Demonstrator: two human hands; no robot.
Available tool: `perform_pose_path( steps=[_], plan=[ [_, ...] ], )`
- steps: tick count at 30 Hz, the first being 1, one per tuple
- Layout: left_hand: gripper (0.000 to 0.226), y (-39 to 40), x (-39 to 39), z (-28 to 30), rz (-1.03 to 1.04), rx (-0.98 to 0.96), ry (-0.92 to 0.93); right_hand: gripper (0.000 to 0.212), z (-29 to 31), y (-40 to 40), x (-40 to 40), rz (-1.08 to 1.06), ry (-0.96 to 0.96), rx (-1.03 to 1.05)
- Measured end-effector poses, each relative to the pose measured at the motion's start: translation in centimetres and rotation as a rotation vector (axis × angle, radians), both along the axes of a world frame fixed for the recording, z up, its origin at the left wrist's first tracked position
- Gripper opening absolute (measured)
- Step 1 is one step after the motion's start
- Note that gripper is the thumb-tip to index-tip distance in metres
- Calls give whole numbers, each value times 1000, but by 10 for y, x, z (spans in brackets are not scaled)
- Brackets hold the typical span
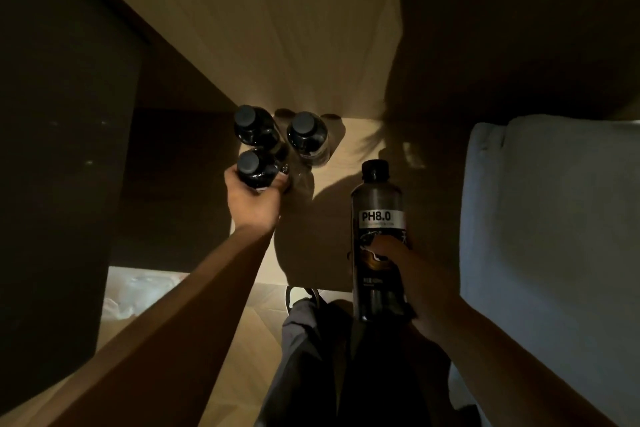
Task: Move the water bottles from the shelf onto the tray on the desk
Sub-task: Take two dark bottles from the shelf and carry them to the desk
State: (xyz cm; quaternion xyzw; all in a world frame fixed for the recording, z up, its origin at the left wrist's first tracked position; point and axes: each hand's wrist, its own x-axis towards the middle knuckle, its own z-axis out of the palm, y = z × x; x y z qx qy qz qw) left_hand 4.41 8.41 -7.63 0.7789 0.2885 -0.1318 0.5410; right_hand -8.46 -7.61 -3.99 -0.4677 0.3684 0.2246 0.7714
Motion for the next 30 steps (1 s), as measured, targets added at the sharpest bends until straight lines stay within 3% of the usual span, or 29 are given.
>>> perform_pose_path(
  steps=[3, 7, 10, 14, 19, 24, 28, 30],
  plan=[
    [58, 7, -7, 2, 92, -36, -5, 53, -1, -1, -3, 29, 36, -26],
    [46, 10, -22, 29, 181, -194, 14, 24, 15, -8, -6, 52, 64, -90],
    [23, 9, -34, 65, 149, -277, -17, 34, 40, -15, -3, 112, 51, -124],
    [21, 0, -43, 123, 168, -459, -8, 30, 98, -31, 14, 141, -2, -141],
    [69, -11, -52, 199, 168, -597, 21, 36, 178, -44, 21, 270, -154, -230],
    [39, -10, -67, 265, 141, -611, -18, 48, 252, -47, 24, 353, -277, -276],
    [55, 3, -83, 309, 133, -699, -60, 45, 291, -48, 25, 386, -313, -295],
    [34, 6, -92, 328, 135, -736, -79, 39, 307, -48, 26, 388, -330, -276]
  ],
)
